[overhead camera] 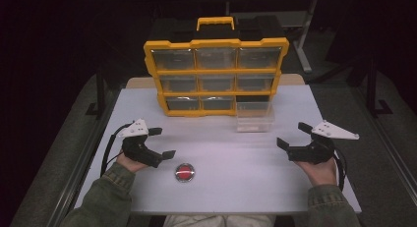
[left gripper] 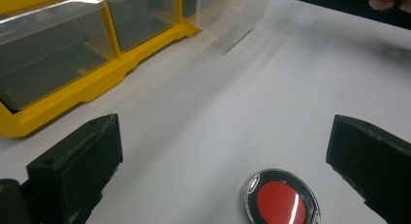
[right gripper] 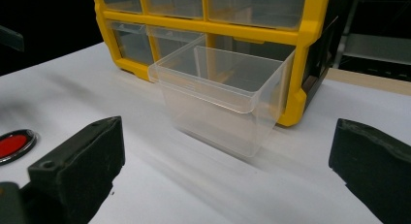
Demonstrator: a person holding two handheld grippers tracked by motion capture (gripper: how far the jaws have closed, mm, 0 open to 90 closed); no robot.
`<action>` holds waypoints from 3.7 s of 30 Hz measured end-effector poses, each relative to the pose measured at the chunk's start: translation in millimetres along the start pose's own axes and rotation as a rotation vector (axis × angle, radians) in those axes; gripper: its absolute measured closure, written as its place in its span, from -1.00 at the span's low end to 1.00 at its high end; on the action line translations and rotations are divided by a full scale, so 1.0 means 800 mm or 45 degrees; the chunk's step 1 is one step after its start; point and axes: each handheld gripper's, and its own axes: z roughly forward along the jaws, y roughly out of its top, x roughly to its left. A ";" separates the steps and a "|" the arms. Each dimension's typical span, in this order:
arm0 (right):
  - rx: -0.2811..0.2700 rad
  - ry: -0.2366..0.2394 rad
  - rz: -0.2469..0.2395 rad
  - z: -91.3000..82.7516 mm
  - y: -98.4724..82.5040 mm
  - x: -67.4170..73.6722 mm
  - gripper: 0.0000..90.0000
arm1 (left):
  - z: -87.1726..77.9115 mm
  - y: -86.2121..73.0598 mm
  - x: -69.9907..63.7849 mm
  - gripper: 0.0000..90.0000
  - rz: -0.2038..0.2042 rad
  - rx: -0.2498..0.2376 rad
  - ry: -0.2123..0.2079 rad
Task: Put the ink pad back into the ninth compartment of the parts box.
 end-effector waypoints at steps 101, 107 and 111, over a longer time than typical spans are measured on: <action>0.062 0.038 -0.036 0.009 -0.003 0.006 -1.00 | 0.081 -0.038 -0.046 -0.59 0.149 0.504 -0.175; 0.066 0.043 -0.039 0.010 -0.004 0.006 -1.00 | 0.080 -0.036 -0.044 -0.34 0.143 0.491 -0.176; 0.063 0.043 -0.032 0.009 -0.003 0.006 -1.00 | 0.080 -0.036 -0.042 -0.34 0.161 0.494 -0.196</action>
